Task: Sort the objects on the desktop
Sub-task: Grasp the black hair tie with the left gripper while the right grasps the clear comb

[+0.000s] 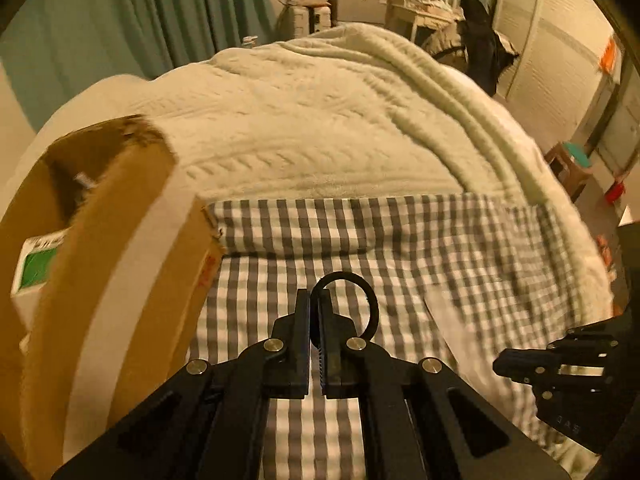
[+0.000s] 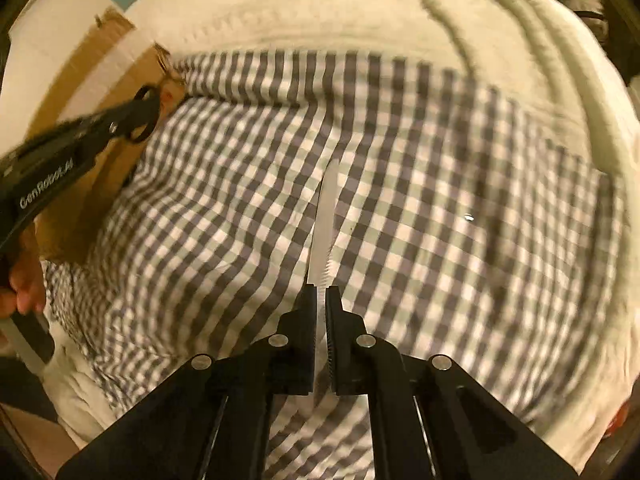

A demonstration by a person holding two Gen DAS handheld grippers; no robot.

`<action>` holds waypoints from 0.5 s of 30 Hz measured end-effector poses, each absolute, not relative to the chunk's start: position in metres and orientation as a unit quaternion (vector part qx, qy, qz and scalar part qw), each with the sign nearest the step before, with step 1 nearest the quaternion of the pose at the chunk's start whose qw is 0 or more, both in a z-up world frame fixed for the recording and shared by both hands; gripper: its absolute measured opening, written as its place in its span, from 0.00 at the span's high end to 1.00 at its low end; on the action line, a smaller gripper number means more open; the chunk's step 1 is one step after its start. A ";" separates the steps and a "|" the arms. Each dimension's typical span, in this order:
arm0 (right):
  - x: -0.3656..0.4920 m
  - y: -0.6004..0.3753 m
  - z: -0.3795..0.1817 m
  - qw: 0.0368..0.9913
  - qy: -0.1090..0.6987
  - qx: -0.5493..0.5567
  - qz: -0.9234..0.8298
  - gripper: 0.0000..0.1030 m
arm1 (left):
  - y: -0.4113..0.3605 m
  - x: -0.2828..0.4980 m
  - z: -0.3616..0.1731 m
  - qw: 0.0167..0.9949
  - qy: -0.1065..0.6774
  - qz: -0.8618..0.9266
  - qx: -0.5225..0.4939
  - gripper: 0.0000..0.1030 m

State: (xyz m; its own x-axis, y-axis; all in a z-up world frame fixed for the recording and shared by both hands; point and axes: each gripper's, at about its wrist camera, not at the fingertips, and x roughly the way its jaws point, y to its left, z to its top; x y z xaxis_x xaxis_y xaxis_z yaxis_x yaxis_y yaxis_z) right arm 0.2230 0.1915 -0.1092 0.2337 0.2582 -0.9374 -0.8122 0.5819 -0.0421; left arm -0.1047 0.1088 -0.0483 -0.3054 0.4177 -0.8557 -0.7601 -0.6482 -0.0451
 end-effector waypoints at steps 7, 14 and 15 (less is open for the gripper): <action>0.215 0.172 -0.101 0.764 0.495 -0.243 0.335 0.83 | 0.065 -0.094 -0.031 0.374 0.180 0.790 -0.451 0.97; 0.208 0.192 -0.118 0.787 0.460 -0.281 0.298 0.68 | 0.042 -0.102 -0.058 0.333 0.165 0.781 -0.502 0.97; 0.210 0.195 -0.119 0.789 0.459 -0.285 0.292 0.68 | 0.041 -0.103 -0.062 0.328 0.156 0.779 -0.510 0.97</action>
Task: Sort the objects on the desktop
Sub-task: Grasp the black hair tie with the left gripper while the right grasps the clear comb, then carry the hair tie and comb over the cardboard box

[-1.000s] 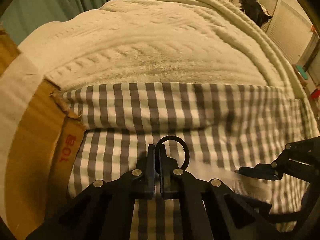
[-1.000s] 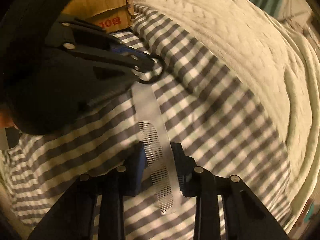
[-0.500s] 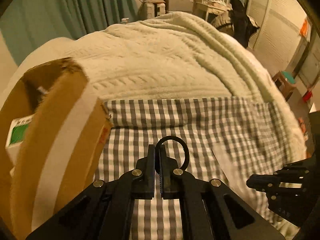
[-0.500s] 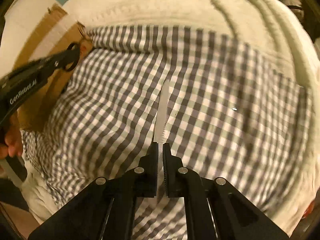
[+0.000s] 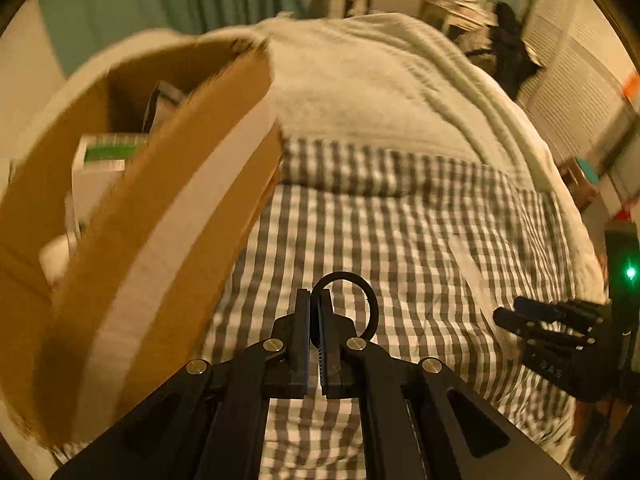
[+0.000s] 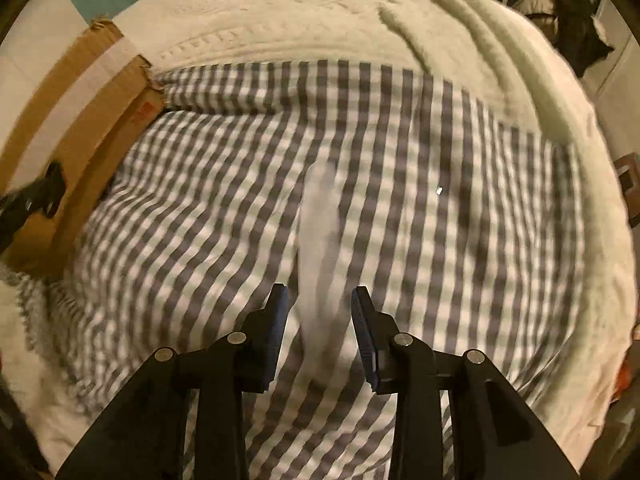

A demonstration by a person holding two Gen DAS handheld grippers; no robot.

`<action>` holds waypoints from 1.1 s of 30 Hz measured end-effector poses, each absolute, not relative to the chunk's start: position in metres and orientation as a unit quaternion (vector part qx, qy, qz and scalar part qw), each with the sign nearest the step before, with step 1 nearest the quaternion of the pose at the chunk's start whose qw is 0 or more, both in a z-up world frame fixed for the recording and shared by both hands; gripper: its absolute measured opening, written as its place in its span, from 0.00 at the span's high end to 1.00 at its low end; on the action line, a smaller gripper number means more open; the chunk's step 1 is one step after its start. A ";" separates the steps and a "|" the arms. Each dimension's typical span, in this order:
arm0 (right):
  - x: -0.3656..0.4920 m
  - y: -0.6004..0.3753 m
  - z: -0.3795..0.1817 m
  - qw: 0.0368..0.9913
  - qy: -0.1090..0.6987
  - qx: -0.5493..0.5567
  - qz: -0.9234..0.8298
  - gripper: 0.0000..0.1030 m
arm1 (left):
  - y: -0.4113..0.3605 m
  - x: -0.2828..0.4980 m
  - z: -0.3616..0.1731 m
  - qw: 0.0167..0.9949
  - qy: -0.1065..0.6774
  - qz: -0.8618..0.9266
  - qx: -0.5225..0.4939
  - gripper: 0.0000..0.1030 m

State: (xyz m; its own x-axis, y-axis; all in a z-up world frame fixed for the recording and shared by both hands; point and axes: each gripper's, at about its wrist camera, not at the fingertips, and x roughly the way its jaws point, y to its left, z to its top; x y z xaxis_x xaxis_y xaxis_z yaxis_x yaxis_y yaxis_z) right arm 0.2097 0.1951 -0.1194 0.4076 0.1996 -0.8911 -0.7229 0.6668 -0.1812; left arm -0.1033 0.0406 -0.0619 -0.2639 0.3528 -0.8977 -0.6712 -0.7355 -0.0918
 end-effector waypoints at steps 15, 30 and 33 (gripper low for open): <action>0.244 0.227 -0.154 0.764 0.468 -0.351 0.270 0.75 | 0.087 -0.108 -0.105 0.347 0.200 0.752 -0.523 0.97; 0.179 0.263 0.021 0.827 0.395 -0.183 0.355 0.75 | 0.024 -0.135 0.061 0.407 0.032 0.804 -0.433 0.97; 0.133 0.300 0.036 0.812 0.390 -0.160 0.403 0.75 | -0.013 -0.148 0.102 0.391 0.040 0.829 -0.396 0.97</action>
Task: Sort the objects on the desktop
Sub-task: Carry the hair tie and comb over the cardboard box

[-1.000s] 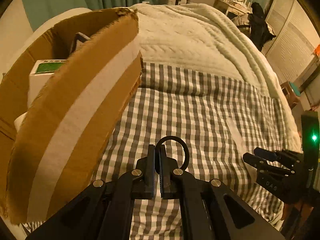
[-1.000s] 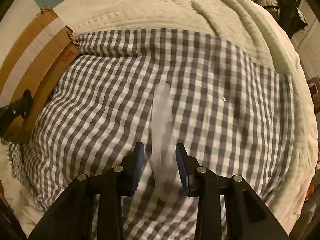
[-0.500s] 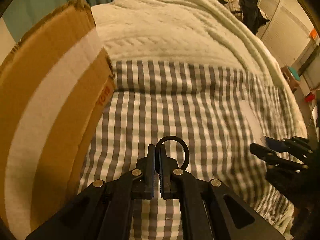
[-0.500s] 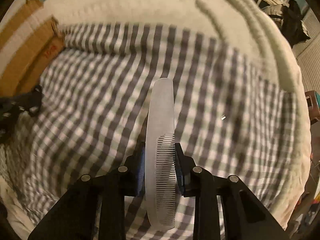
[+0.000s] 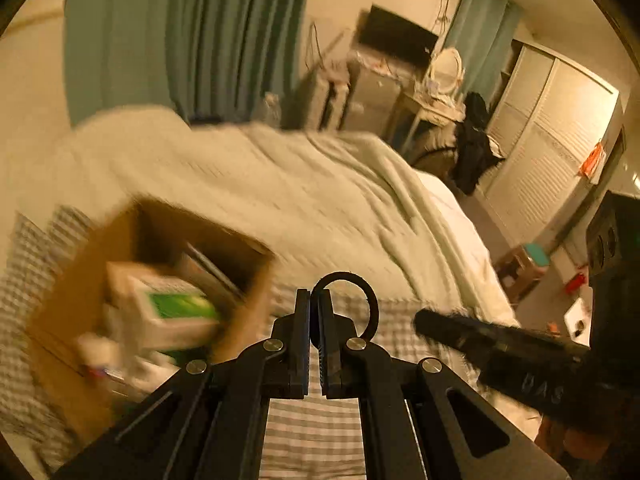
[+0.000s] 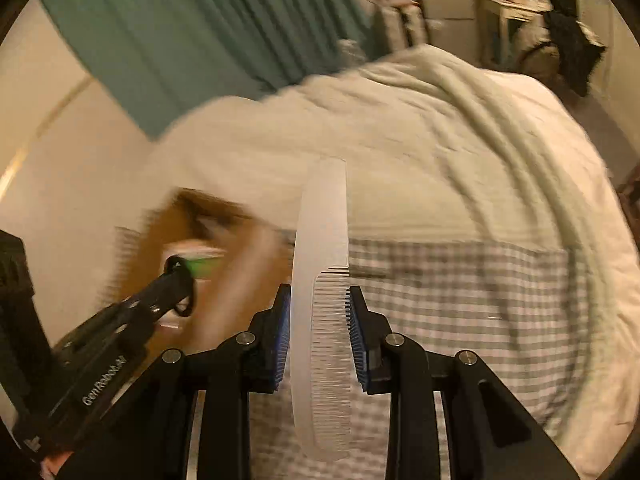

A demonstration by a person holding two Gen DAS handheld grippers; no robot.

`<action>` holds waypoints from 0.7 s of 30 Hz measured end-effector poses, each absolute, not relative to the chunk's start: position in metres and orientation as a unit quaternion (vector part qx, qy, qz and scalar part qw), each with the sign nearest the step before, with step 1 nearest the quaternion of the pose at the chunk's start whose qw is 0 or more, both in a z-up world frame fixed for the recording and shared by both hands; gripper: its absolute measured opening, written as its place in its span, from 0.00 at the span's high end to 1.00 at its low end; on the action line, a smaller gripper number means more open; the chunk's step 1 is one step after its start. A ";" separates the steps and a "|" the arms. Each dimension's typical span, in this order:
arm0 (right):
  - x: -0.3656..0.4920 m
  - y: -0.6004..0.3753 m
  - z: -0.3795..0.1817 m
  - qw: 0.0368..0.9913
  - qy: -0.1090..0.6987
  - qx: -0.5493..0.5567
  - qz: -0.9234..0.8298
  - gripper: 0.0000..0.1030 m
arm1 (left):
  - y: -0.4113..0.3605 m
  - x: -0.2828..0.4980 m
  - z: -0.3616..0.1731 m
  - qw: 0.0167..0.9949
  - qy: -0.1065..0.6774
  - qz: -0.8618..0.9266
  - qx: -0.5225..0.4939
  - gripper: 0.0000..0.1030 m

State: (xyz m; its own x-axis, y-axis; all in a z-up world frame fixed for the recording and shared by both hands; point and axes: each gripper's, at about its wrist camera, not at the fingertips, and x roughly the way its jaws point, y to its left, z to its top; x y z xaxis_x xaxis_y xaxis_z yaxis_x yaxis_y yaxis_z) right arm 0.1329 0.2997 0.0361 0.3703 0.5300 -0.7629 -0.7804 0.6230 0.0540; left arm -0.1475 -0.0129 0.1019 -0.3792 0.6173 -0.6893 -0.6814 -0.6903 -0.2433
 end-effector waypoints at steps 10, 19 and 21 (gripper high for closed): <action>0.023 0.401 0.007 0.767 0.393 -0.154 0.483 0.75 | -0.113 -0.212 0.076 0.306 0.081 0.856 -0.410 0.97; 0.018 0.430 -0.002 0.792 0.326 -0.168 0.488 0.30 | -0.143 -0.239 0.054 0.290 0.071 0.862 -0.410 0.31; 0.021 0.429 -0.001 0.803 0.320 -0.176 0.471 0.24 | -0.146 -0.239 0.054 0.281 0.060 0.871 -0.399 0.23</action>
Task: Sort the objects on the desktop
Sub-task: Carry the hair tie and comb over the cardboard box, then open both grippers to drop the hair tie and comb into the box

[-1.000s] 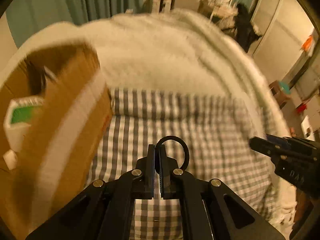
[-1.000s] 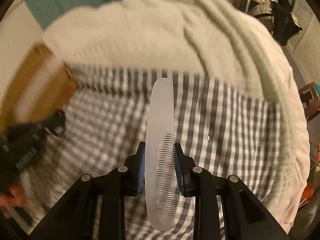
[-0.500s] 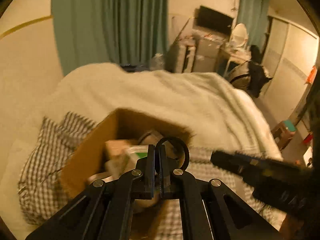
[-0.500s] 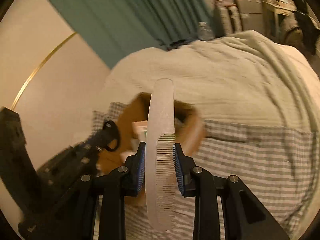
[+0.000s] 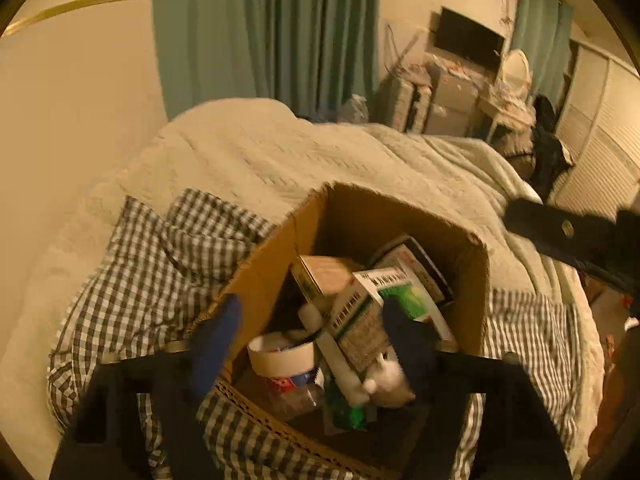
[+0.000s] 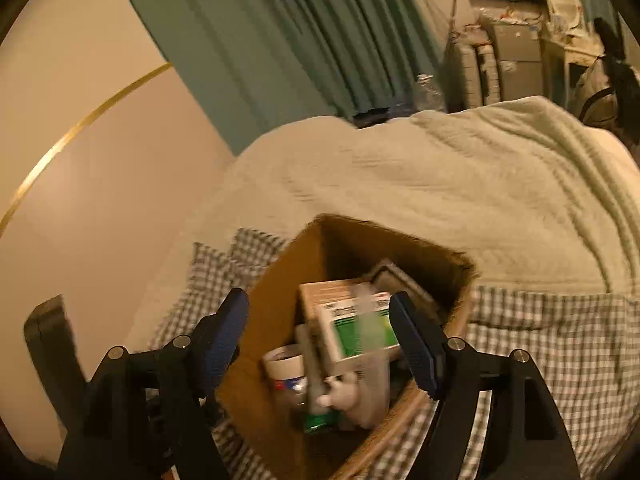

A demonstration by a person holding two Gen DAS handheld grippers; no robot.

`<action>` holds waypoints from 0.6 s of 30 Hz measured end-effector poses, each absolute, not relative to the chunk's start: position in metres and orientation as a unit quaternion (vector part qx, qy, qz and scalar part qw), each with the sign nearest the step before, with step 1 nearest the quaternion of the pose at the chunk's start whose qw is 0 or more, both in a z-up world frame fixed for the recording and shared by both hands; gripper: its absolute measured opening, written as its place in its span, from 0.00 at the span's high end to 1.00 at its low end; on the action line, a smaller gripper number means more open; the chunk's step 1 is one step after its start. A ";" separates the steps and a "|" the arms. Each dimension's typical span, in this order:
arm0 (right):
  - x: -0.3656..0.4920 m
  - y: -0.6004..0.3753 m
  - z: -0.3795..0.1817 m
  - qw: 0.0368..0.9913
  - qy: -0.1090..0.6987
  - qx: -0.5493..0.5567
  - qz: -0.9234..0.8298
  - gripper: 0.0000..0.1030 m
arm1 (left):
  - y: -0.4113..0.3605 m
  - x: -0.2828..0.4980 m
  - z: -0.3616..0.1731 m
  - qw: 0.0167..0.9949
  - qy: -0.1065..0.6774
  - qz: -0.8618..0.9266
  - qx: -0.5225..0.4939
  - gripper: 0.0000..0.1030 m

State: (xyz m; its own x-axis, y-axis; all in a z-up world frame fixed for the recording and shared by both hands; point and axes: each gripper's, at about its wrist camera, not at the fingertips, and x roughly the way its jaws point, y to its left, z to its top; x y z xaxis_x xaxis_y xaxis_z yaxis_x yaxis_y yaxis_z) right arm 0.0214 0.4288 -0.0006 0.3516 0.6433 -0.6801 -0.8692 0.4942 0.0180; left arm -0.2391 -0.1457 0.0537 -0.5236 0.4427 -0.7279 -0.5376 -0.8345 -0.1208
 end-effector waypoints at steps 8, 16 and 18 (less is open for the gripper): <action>0.040 0.366 -0.004 0.845 0.309 -0.212 0.382 0.01 | -0.131 -0.227 0.052 0.251 0.054 0.873 -0.415 0.03; 0.054 0.288 -0.012 0.866 0.291 -0.223 0.340 0.01 | -0.118 -0.186 0.054 0.269 0.082 0.877 -0.390 0.00; 0.060 0.277 -0.014 0.867 0.306 -0.208 0.335 0.01 | -0.119 -0.174 0.055 0.278 0.096 0.879 -0.374 0.00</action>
